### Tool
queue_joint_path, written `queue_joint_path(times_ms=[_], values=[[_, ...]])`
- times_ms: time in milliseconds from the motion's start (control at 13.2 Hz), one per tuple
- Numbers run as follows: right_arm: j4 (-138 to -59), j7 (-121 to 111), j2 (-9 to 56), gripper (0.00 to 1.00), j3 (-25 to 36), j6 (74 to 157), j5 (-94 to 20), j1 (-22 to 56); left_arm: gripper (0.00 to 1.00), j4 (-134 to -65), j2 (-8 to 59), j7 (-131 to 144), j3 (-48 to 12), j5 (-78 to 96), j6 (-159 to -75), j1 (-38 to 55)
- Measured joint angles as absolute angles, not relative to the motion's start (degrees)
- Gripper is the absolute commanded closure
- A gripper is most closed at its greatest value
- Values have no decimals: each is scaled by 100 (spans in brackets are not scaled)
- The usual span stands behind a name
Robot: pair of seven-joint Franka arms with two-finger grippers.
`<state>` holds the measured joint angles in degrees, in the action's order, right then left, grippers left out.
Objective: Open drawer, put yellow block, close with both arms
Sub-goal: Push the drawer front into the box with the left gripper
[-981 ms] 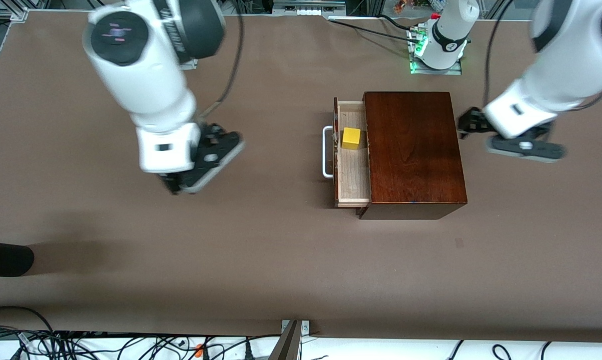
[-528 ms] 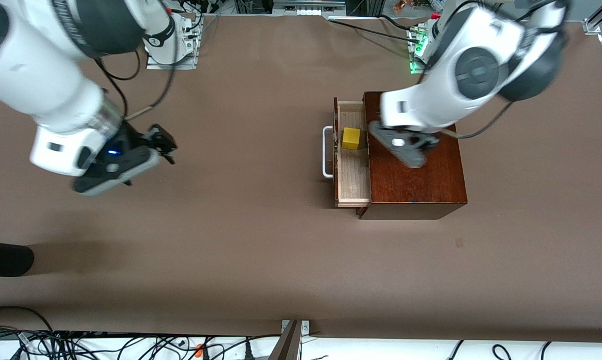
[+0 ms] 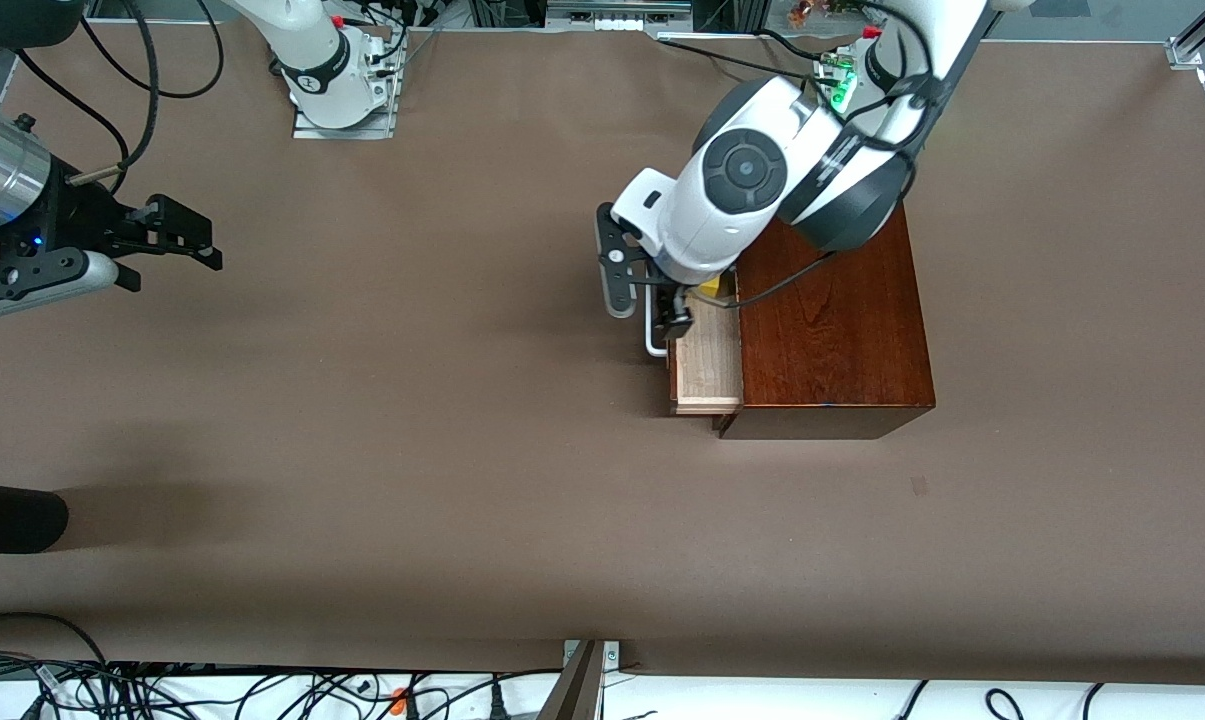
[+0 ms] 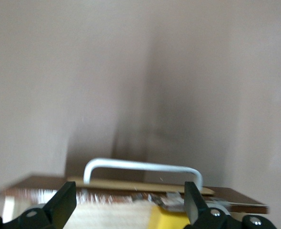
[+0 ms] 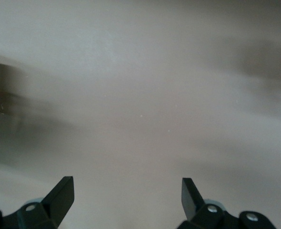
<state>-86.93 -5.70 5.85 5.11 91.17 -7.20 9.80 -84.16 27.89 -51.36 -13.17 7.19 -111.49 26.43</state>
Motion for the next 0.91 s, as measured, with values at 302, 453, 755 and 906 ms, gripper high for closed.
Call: queue_joint_path(times_ms=[302, 453, 755, 906], values=[[-8767, -45, 505, 0, 319, 9131, -186, 925, 0, -8408, 3171, -6287, -1454, 704, -11769, 2877], [-8767, -2, 460, 0, 270, 9132, -55, 929, 0, -8431, 3323, -6340, -1456, 565, -11966, 3099], [-8763, -2, 459, 0, 251, 9167, -41, 956, 0, -8559, 3657, -6449, -1452, 236, -12203, 3178], [-8695, -2, 452, 0, 241, 9187, -36, 1015, 0, -8668, 3702, -6456, -1414, 205, -12202, 3160]])
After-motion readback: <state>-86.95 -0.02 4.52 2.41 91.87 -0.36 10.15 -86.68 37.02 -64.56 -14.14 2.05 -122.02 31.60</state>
